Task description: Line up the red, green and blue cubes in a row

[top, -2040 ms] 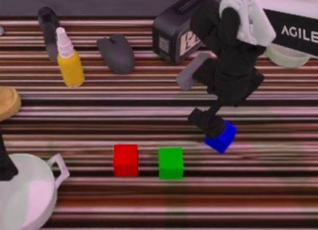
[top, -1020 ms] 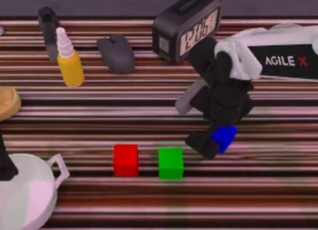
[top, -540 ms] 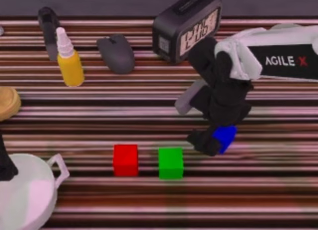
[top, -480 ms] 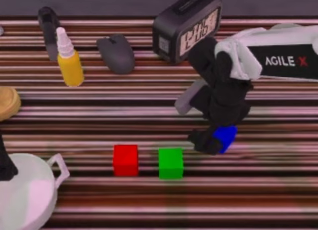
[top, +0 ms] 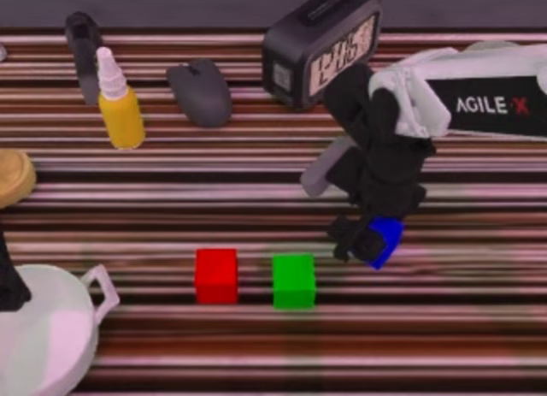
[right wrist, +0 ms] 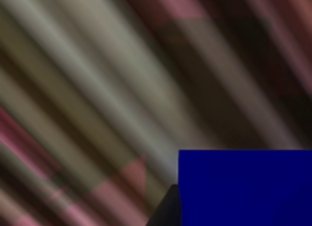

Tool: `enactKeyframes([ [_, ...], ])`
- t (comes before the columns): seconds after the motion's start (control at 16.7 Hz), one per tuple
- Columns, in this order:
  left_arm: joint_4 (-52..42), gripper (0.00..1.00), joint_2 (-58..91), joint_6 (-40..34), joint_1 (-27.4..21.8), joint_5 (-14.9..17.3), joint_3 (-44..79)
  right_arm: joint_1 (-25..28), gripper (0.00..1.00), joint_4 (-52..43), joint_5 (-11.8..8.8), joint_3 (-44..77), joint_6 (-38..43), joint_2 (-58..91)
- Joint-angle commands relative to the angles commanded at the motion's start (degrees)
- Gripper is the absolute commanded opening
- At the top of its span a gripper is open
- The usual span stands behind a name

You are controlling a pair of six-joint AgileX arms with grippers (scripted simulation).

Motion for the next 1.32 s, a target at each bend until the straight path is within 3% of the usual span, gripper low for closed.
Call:
enactKeyframes([
  [0.42, 0.0, 1.0, 0.0, 0.0, 0.0, 0.0, 0.0, 0.1, 0.0, -1.8, -0.5, 1.1, 0.4, -2.1],
  [0.84, 0.0, 1.0, 0.0, 0.0, 0.0, 0.0, 0.0, 0.6, 0.0, -13.9, -0.6, 8.3, 0.2, -6.9],
  [1.32, 0.0, 1.0, 0.0, 0.0, 0.0, 0.0, 0.0, 1.2, 0.0, -14.2, -0.7, 7.0, -3.7, -8.0],
])
